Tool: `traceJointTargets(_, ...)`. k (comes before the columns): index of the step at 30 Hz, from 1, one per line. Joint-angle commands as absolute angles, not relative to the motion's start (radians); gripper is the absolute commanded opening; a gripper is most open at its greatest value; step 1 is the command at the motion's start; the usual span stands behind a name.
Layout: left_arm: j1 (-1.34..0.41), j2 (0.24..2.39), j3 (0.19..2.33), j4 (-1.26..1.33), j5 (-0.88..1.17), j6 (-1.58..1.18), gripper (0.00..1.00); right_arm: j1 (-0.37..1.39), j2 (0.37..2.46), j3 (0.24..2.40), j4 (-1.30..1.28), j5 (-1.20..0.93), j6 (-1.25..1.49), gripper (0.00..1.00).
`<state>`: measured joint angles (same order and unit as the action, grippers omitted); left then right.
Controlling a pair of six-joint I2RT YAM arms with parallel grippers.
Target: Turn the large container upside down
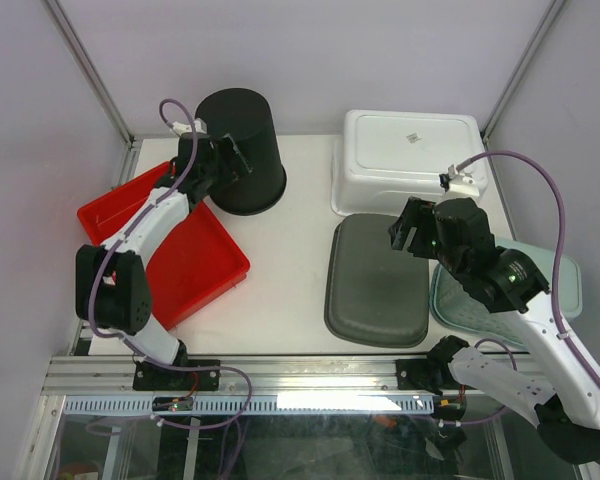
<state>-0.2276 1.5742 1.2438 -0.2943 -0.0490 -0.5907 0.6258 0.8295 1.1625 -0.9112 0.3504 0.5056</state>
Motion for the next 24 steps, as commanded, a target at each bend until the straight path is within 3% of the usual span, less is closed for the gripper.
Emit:
traceJointTargets(1,-0.222,1.674,1.363,-0.142,0.086,-0.543,0.95,0.623,0.818,1.178,-0.906,0.386,0.496,0.74)
traceJointTargets(15,-0.289,1.891,1.57,-0.111,0.189,-0.428,0.97,0.623,0.798,1.174,-0.94,0.418,0.515,0.74)
traceJointTargets(24,-0.32,1.718,1.485,-0.158,0.119,-0.383,0.99,0.623,0.812,1.169,-0.92,0.419,0.507,0.74)
